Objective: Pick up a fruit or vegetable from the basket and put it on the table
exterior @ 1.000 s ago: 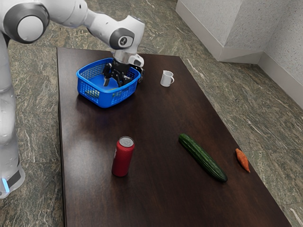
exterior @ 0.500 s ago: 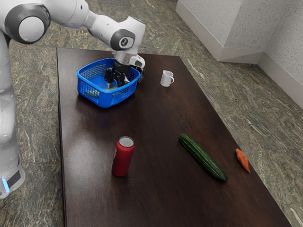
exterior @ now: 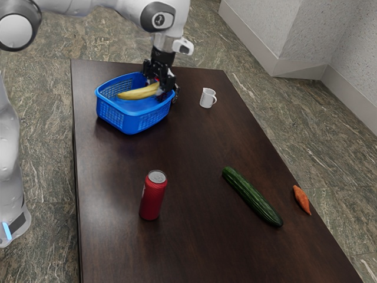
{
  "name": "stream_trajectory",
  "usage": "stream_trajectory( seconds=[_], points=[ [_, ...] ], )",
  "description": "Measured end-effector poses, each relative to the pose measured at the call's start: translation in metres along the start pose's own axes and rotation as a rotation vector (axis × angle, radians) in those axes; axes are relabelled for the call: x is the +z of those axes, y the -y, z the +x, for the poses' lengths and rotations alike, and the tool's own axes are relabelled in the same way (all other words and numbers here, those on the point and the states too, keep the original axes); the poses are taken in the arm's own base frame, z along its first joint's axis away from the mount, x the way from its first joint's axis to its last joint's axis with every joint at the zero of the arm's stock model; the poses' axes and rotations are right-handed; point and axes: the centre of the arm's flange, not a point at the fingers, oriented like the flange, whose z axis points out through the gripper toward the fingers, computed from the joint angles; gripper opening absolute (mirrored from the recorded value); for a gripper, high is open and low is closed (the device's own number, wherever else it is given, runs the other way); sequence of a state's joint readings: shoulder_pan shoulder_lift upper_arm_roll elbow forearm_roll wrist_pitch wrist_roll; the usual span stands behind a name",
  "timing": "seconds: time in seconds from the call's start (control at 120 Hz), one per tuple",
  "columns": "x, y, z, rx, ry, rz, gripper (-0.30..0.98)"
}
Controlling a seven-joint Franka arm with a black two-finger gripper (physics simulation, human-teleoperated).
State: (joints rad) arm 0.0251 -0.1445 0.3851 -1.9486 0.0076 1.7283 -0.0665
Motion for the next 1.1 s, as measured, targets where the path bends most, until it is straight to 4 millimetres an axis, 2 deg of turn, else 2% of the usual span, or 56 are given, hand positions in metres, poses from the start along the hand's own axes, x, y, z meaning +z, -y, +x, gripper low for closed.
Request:
stream_trajectory(
  seconds=[0.117,0.217,0.283,0.333,0.383,0.45,0.575,0.675,0.775,0.908,1.1],
  points=[
    [-0.038,-0.025,-0.026,0.058,-0.03,-0.002,0.15],
    [-0.059,-0.056,-0.051,0.117,-0.043,0.006,0.14],
    [-0.067,-0.084,-0.066,0.166,-0.047,0.022,0.14],
    [-0.076,-0.119,-0.078,0.222,-0.061,0.042,0.15],
    [-0.079,-0.154,-0.092,0.275,-0.069,0.062,0.15],
    [-0.081,-0.188,-0.105,0.323,-0.078,0.08,0.15],
    [-0.074,-0.227,-0.107,0.354,-0.072,0.096,0.15],
    [-0.066,-0.242,-0.102,0.354,-0.064,0.1,0.16],
    [-0.064,-0.257,-0.108,0.365,-0.072,0.107,0.42],
    [-0.069,-0.259,-0.109,0.348,-0.086,0.104,0.58],
    [-0.077,-0.26,-0.111,0.33,-0.091,0.103,0.66]
  ],
)
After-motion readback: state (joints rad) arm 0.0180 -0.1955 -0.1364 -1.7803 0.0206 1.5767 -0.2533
